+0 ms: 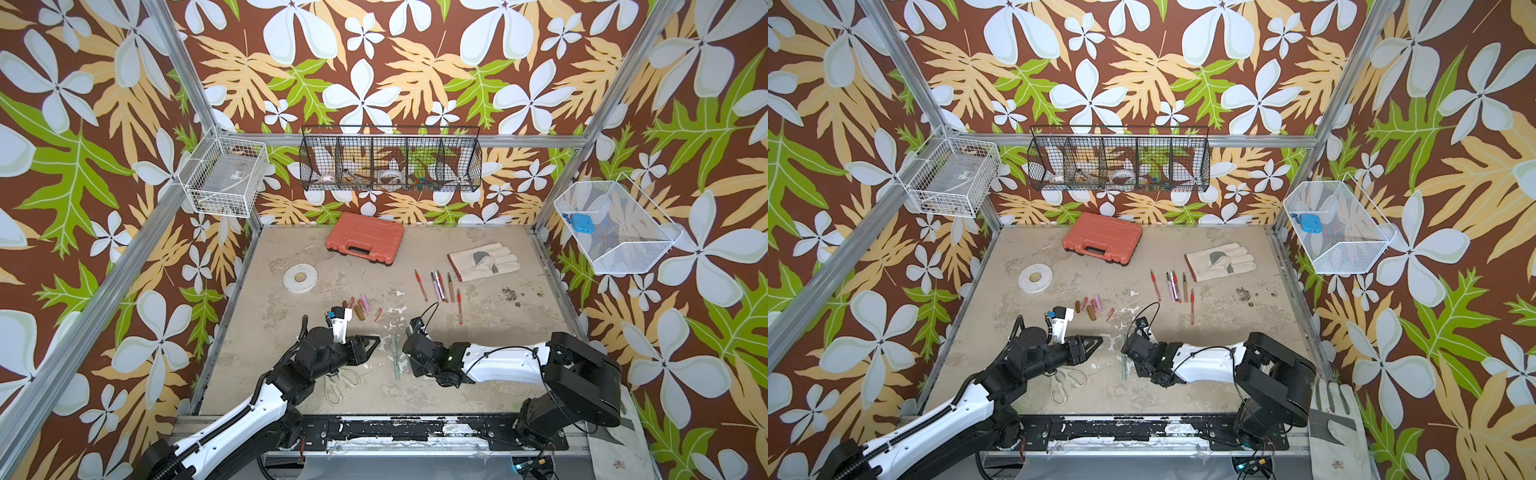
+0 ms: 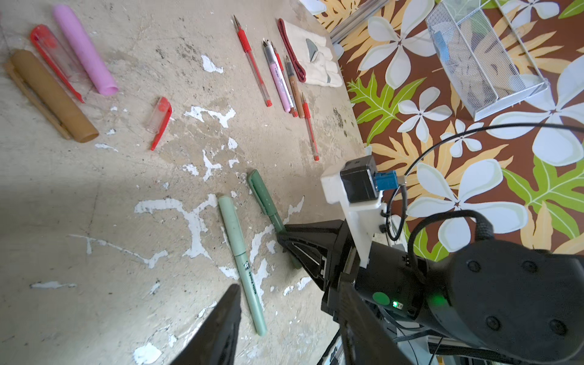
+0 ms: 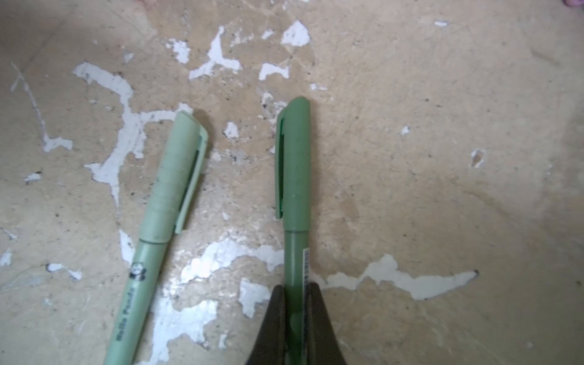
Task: Open the pen caps
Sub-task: 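Grasp the dark green pen and lift it upright with the right gripper, then bring the dark green pen's cap between the open left gripper fingers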
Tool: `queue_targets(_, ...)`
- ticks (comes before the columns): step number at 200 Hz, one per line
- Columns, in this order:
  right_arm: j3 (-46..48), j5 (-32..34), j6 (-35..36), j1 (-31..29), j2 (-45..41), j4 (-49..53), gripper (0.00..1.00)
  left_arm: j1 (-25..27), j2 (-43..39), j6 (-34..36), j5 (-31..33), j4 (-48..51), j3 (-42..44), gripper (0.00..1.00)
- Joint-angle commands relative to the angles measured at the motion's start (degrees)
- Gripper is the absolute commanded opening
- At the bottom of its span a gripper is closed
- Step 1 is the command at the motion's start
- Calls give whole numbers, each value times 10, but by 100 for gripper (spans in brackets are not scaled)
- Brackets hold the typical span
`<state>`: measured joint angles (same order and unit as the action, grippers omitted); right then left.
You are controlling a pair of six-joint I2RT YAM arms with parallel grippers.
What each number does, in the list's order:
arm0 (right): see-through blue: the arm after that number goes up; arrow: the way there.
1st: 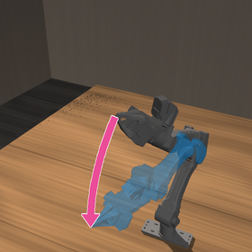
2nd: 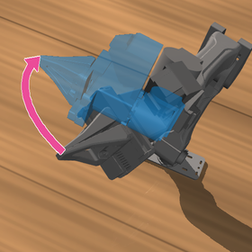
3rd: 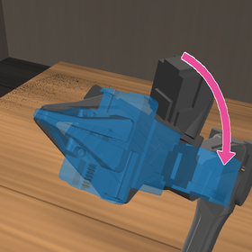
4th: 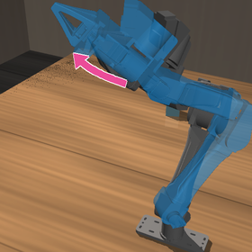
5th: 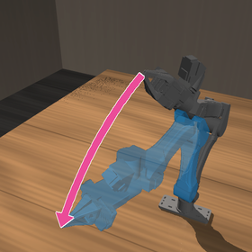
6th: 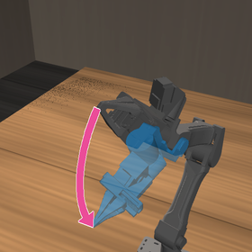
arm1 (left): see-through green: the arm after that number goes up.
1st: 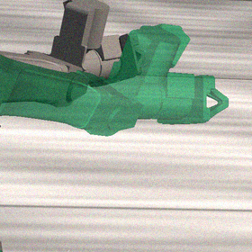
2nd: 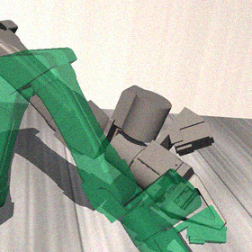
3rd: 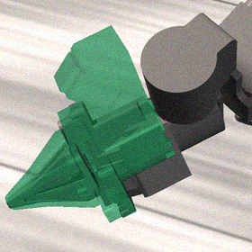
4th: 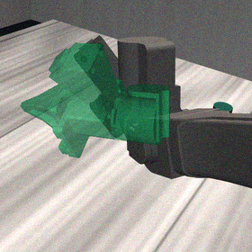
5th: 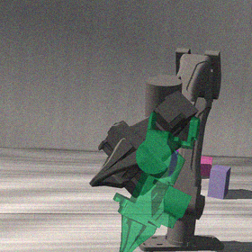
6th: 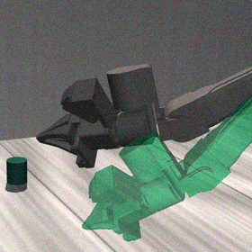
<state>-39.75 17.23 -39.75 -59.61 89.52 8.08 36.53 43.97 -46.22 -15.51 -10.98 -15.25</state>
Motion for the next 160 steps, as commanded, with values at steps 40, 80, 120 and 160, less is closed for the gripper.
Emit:
queue_targets(40, 5, -31, 68, 53, -123, 19, 7, 0, 20, -4, 24, -103, -76, 57)
queue_targets(80, 6, -74, 142, 100, -254, -1, 7, -1, 63, -9, 44, -126, -132, 60)
queue_targets(120, 14, -120, 225, 103, -356, -55, 7, -1, 101, 5, -1, -267, -103, 61)
queue_targets(160, 52, -195, 294, 103, -397, -125, 7, -1, 99, 50, -50, -380, -59, 61)
